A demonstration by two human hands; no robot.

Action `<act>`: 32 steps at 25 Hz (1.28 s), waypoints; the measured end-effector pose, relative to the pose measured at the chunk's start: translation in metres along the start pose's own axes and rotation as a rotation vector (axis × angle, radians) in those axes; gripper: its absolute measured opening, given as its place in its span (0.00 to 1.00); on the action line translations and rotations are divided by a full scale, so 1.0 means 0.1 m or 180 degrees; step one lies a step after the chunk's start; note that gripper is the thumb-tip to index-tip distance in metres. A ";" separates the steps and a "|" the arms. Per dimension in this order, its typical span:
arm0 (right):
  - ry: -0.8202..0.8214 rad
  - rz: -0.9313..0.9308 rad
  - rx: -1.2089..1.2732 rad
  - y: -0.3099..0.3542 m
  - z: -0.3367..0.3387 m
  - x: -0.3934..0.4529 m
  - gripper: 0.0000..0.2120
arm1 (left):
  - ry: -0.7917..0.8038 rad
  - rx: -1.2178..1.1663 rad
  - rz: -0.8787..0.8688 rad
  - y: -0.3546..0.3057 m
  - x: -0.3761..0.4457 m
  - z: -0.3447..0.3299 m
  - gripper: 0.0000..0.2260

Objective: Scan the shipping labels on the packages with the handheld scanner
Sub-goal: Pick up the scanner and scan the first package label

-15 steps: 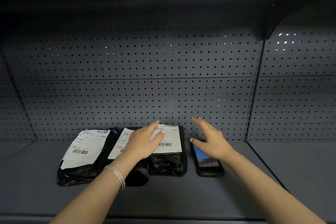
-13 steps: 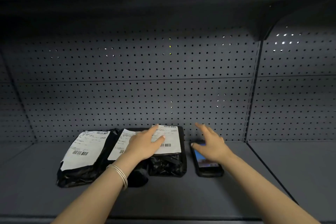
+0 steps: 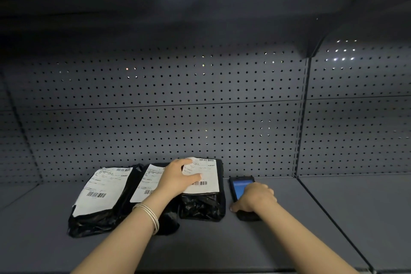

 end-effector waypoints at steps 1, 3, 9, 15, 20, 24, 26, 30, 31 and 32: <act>0.0036 -0.0015 0.0001 -0.01 0.01 -0.01 0.49 | -0.0031 -0.0070 -0.0041 -0.02 -0.01 0.00 0.27; 0.0071 -0.0020 0.0088 -0.03 0.03 -0.01 0.48 | -0.0115 -0.0177 -0.0135 -0.06 -0.02 0.01 0.28; 0.0066 0.0085 0.0761 -0.15 0.11 -0.11 0.52 | -0.0263 -0.0181 -0.0502 -0.20 -0.09 0.09 0.32; -0.0230 0.0455 0.1252 -0.24 0.52 -0.50 0.40 | -0.0455 -0.0056 -0.0942 -0.25 -0.22 0.11 0.33; -0.0191 0.0947 0.1449 -0.23 0.76 -0.94 0.37 | -0.0592 0.0012 -0.1161 -0.26 -0.28 0.06 0.32; -0.0051 0.1074 0.1185 -0.24 0.78 -1.19 0.40 | -0.0661 0.0098 -0.1309 -0.28 -0.32 0.03 0.33; -0.0011 0.1093 0.1091 -0.25 0.80 -1.28 0.41 | -0.0685 0.0126 -0.1359 -0.28 -0.32 0.03 0.32; 0.0004 0.1115 0.0959 -0.31 0.87 -1.43 0.37 | -0.0706 0.0149 -0.1417 -0.25 -0.33 0.02 0.31; 0.0007 0.1125 0.0916 -0.32 0.89 -1.46 0.36 | -0.0698 0.0165 -0.1450 -0.25 -0.33 0.01 0.31; 0.0012 0.1138 0.0873 -0.33 0.90 -1.49 0.36 | -0.0687 0.0179 -0.1469 -0.24 -0.32 0.00 0.31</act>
Point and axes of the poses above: each hand's wrist, its own x-axis towards the middle knuckle, its own z-axis out of the back of the hand, y = z × x, the point moved 4 cm from there along x, towards the middle knuckle, and after that the axes turned 12 degrees about -z, right-handed, at the moved point
